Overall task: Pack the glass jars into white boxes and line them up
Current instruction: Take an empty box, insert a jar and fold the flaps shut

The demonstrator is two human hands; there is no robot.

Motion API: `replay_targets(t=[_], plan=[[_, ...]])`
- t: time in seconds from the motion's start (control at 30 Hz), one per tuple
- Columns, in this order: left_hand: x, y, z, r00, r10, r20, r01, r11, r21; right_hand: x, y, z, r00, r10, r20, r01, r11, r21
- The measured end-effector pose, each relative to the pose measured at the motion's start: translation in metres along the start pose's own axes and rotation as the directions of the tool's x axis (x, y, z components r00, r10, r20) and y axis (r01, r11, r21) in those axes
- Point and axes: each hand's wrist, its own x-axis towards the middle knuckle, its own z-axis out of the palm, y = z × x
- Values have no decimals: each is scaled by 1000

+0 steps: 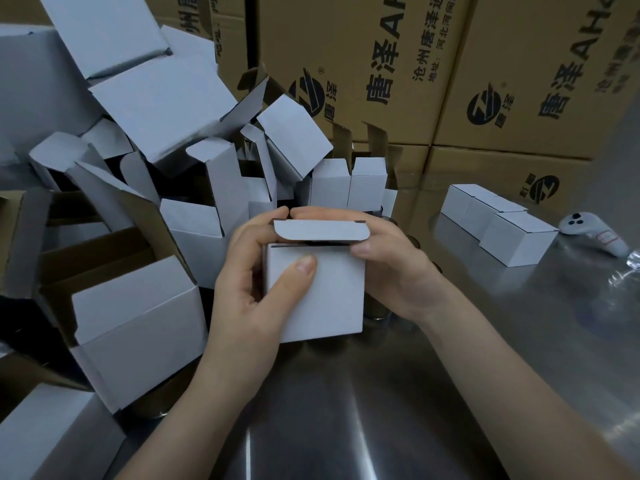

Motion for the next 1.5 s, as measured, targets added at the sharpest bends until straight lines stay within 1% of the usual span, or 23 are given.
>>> replay_targets(t=[0.07, 0.13, 0.23, 0.33, 0.43, 0.63, 0.73, 0.9, 1.17, 1.33, 1.43, 1.5], plan=[[0, -1, -1, 1000, -3, -3, 3, 1000, -8, 0, -1, 1, 999, 10, 39, -11, 1000, 4], [0, -1, -2, 1000, -2, 6, 2, 1000, -15, 0, -2, 4, 999, 21, 43, -23, 999, 43], [-1, -1, 0, 1000, 21, 0, -21, 998, -66, 0, -3, 9, 998, 58, -39, -55, 996, 72], [-1, -2, 1, 999, 32, -40, -35, 995, -93, 0, -1, 12, 993, 46, -113, -39, 998, 58], [-2, -4, 1, 998, 36, -45, -39, 996, -77, 0, -2, 16, 991, 6, -130, -2, 999, 33], [-2, -3, 2, 997, 68, 21, -67, 998, -18, 0, 0, 19, 980, -56, -192, 55, 998, -8], [-3, -4, 2, 998, 49, 30, -49, 999, 3, -1, 0, 18, 979, -64, -196, 57, 998, -40], [-3, -3, 2, 999, 45, 28, -45, 999, -8, -2, -2, 18, 981, -55, -189, 50, 998, -31], [-2, -1, 2, 999, 29, 33, -29, 1000, -2, -3, -2, 25, 960, -55, -274, 54, 998, -11], [-4, 1, 4, 997, 54, 46, -56, 998, 37, -4, -4, 27, 949, -82, -303, 80, 997, -21], [-4, 3, 4, 998, 9, 68, -13, 998, 60, -4, -5, 27, 945, -110, -307, 97, 994, -55], [-4, 3, 3, 997, 26, 71, -30, 998, 63, -4, -6, 28, 948, -119, -294, 101, 992, -77]])
